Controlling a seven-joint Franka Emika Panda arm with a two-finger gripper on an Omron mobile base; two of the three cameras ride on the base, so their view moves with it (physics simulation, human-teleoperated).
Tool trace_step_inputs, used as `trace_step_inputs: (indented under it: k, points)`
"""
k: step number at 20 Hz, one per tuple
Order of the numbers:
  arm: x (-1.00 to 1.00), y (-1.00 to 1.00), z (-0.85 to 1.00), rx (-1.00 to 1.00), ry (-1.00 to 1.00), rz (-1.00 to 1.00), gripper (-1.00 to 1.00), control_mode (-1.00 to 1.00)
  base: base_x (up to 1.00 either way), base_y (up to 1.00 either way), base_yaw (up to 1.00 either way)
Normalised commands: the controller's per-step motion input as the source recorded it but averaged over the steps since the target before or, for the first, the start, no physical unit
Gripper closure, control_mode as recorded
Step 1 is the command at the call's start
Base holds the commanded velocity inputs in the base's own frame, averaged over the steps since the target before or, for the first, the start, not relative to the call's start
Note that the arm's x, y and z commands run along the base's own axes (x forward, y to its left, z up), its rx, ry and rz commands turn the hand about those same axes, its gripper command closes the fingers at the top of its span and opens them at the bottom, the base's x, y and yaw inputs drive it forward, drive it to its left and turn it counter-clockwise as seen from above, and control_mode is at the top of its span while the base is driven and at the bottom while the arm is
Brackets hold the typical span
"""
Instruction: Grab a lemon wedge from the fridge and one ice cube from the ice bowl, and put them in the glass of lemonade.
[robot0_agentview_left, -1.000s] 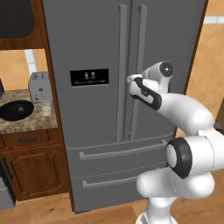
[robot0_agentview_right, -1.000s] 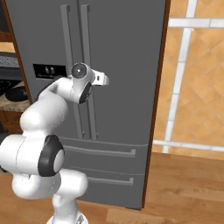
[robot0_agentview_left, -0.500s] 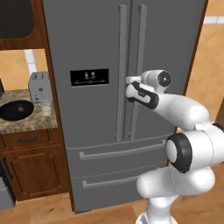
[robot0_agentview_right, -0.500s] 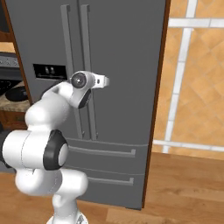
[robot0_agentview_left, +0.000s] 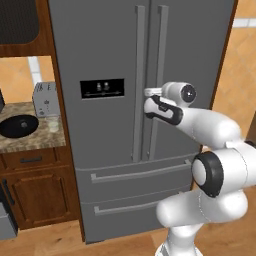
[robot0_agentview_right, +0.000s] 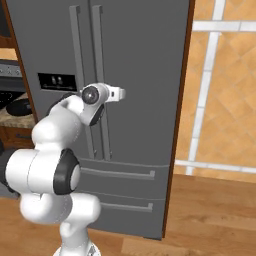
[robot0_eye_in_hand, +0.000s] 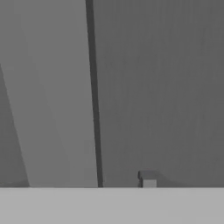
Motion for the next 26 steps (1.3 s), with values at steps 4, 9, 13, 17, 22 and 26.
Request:
trace_step_inputs:
  k: [4,9,13,17,22,26]
  points:
    - [-0.47,-0.15,0.17,0.00,0.31,0.00,1.00,-1.00,0.00,0.00,0.00]
    - [-0.77,-0.40,0.05,0.00,0.23,0.00,1.00,-1.00,0.00,0.00,0.00]
    - [-1.00,-0.81,0.00,0.00,0.06,-0.02,1.00,-1.00,0.00,0.00,0.00]
    - [-1.00,-0.94,0.00,0.03,0.00,-0.06,1.00,-1.00,0.00,0.00,0.00]
    - [-1.00,-1.00,0.00,0.04,0.00,-0.08,1.00,-1.00,0.00,0.00,0.00]
    - [-0.98,-0.96,0.00,0.06,0.03,-0.09,1.00,-1.00,0.00,0.00,0.00]
